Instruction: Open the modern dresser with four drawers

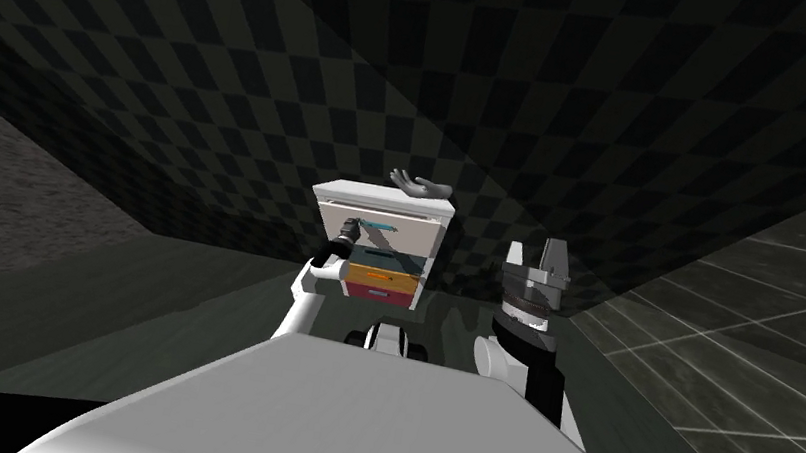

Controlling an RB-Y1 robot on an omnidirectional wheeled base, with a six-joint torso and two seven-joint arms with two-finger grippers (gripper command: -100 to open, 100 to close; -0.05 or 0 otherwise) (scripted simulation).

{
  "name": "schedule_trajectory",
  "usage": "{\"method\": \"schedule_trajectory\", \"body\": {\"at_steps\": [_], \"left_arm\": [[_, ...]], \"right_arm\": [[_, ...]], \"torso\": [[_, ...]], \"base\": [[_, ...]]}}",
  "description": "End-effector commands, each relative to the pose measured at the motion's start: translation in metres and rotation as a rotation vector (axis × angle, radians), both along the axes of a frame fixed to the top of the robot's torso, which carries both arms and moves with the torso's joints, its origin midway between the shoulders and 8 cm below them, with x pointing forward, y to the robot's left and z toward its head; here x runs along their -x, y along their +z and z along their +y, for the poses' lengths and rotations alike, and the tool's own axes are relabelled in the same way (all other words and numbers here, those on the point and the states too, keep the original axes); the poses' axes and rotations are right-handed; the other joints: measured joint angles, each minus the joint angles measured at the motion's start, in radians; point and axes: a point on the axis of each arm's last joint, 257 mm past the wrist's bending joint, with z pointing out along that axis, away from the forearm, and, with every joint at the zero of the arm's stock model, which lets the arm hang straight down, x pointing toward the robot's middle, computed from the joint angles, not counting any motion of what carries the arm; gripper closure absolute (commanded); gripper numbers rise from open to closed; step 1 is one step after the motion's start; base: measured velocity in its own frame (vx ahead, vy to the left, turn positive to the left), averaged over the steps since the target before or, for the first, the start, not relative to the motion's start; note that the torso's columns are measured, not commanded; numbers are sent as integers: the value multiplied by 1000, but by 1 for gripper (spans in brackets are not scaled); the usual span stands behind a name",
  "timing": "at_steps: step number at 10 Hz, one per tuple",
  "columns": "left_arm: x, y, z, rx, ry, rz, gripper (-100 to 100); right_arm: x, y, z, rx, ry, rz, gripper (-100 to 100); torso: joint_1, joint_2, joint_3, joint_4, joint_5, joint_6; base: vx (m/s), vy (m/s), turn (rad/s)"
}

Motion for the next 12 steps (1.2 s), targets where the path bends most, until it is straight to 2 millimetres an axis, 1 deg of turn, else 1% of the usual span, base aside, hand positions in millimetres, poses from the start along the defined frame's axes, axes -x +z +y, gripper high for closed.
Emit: {"method": "schedule_trajectory", "body": {"at_steps": [1,2,3,4,5,6,7,8,9,11,12], "left_arm": [[-21,0,-13,5,-21,7,100],[-23,-14,-13,7,-20,34,100],[-24,-20,-13,8,-20,46,100],[-36,-2,-28,3,-38,8,100],[-44,1,-34,4,-48,6,100],[-49,0,-38,4,-56,11,100],[-51,-16,-39,6,-56,42,100],[-63,7,-55,-2,-75,-2,100],[-71,9,-64,-2,-88,1,100],[-77,-11,-67,-1,-95,43,100],[-87,14,-85,-11,-115,-4,100]], "right_arm": [[0,0,0,0,0,0,0],[0,0,0,0,0,0,0],[0,0,0,0,0,0,0],[0,0,0,0,0,0,0],[0,0,0,0,0,0,0],[0,0,0,0,0,0,0],[0,0,0,0,0,0,0],[0,0,0,0,0,0,0],[0,0,0,0,0,0,0],[0,0,0,0,0,0,0],[0,0,0,0,0,0,0]], "torso": [[-3,2,2,3,-2,1],[-6,1,1,4,-3,2],[-7,-3,-1,0,-2,2],[-6,-6,-3,-4,-1,2],[-3,-1,-1,-1,-2,0],[-2,3,2,3,-2,0],[-4,2,2,3,-3,1],[-7,-2,-1,0,-3,3],[-5,2,1,2,-3,0],[-7,3,2,5,-4,2],[-9,-1,0,2,-4,3]], "base": [[-60,28,-4],[-11,19,-1],[8,5,2],[-90,19,218],[-132,24,106],[-74,7,0],[-15,0,4],[-105,26,207],[-125,30,106],[-33,7,0],[-92,20,197]]}}
